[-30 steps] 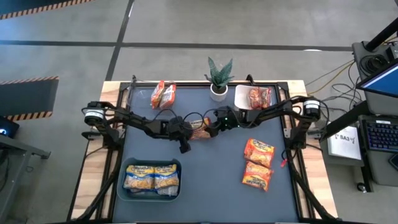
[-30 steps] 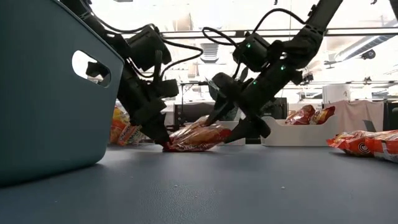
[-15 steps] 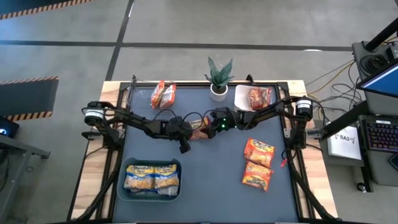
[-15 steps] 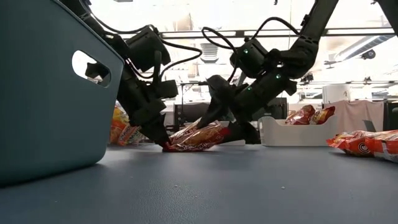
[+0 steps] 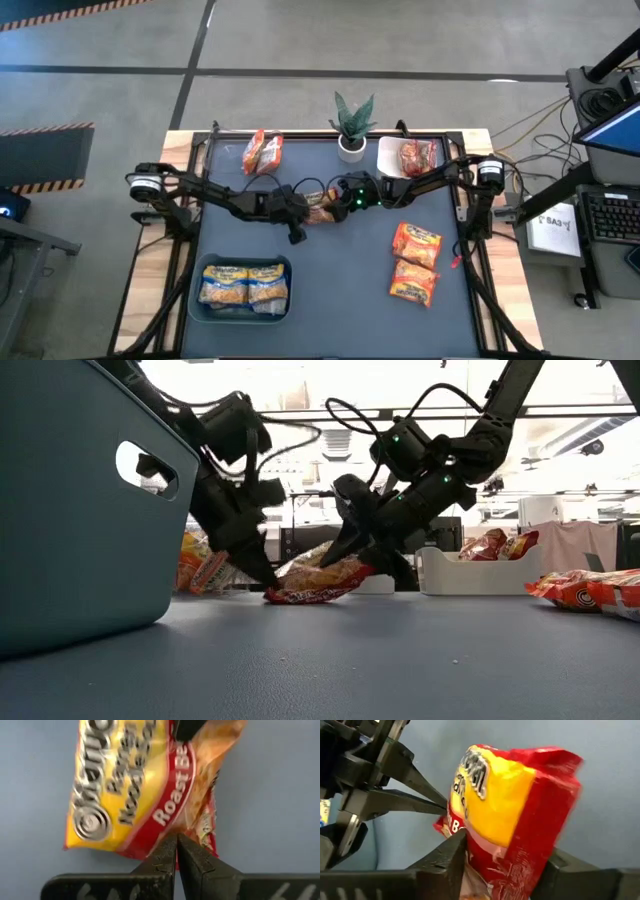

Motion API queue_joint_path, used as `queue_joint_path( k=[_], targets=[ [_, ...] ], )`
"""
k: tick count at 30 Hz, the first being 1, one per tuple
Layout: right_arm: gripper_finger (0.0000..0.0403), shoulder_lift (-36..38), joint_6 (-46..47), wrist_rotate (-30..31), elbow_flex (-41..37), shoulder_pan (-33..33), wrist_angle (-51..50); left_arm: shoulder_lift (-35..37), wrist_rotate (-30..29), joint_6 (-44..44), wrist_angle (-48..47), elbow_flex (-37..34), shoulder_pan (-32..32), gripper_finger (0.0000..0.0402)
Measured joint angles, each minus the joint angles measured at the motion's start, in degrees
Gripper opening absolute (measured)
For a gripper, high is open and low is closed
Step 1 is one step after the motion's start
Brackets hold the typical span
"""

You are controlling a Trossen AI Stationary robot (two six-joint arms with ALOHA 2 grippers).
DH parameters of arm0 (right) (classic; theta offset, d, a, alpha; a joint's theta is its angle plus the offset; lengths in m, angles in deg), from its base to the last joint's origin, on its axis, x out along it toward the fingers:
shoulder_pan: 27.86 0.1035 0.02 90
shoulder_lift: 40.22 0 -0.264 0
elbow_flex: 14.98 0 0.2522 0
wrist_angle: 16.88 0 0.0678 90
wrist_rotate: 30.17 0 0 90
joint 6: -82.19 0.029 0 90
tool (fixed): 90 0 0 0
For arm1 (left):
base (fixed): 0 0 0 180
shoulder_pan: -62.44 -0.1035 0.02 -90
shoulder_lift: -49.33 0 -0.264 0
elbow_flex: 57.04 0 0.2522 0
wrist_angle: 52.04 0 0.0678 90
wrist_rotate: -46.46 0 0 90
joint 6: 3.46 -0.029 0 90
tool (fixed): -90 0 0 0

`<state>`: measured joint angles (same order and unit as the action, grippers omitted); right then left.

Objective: Sort Maruchan noodles
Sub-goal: Put the red noodle pack into the white bin

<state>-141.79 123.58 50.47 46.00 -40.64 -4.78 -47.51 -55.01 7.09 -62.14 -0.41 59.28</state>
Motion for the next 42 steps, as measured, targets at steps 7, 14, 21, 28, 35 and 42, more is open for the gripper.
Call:
queue_joint_path(
  k=[7,14,21,28,35,42],
  targets=[
    [0.0114,4.5,-1.2,-0.1,0.0,0.0,-3.3,8.2,-0.1,-4.2,-0.2,0.0,0.2,0.0000],
    [0.0120,16.6,-0.2,-0.1,0.0,-0.9,-22.3,20.0,-0.2,-8.3,-3.2,-0.2,0.4,0.0000],
    [0.0117,31.7,3.3,3.9,3.8,-3.1,-46.4,27.5,-0.2,-11.6,-3.7,-0.4,0.4,0.0000],
    [0.0117,37.4,4.8,19.1,14.6,-3.5,-71.1,28.2,-0.2,-12.0,-3.8,-0.7,0.4,0.0000],
    [0.0117,34.7,5.2,31.2,22.9,-7.7,-89.9,26.7,-0.2,-12.0,-3.8,-0.8,0.5,0.0000],
    [0.0117,31.4,-0.5,24.6,23.4,-17.4,-92.6,26.7,-0.1,-12.0,-4.7,-0.9,0.5,0.0000]
  ],
)
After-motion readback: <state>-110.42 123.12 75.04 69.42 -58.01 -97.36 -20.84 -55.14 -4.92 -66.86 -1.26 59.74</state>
